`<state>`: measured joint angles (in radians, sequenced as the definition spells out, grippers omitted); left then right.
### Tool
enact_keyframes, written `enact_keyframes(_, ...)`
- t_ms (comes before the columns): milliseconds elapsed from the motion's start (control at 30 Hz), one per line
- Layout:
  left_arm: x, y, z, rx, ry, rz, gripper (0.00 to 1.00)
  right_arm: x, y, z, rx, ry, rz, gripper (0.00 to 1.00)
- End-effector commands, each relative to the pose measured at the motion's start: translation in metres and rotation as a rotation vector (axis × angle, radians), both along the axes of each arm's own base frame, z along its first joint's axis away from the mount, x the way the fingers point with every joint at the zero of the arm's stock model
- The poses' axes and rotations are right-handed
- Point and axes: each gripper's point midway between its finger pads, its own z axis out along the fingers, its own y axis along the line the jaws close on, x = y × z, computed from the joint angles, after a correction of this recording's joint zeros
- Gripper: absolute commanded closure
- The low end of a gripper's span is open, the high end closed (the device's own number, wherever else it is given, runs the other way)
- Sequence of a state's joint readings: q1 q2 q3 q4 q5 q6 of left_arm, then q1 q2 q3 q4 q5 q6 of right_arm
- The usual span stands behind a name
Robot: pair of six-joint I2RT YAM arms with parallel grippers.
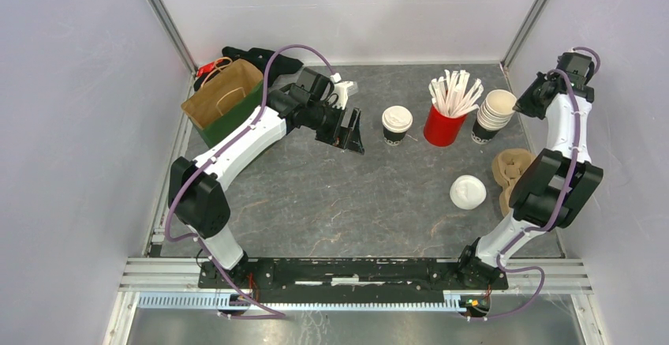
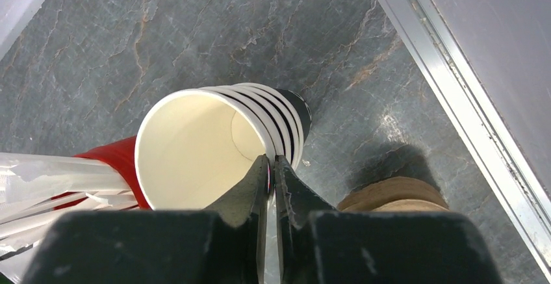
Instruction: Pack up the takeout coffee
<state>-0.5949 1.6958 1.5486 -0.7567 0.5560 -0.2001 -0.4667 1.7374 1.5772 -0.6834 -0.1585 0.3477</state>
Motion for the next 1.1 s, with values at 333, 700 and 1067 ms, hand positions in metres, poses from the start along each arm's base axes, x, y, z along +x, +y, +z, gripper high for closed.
enact_keyframes(333, 0.007, -0.004, 0.017, -0.030, -0.051, -0.025, 0.08, 0.006, 0.001, 0.049, -0.039, -0.095, 0.007, 1.00)
enact_keyframes(700, 0.003, -0.003, 0.016, -0.026, -0.030, -0.027, 0.08, 0.013, 0.005, 0.088, -0.081, -0.143, 0.021, 1.00)
enact_keyframes(1067, 0.011, -0.010, 0.014, -0.031, -0.025, -0.039, 0.08, -0.003, 0.007, 0.025, -0.008, -0.003, 0.054, 1.00)
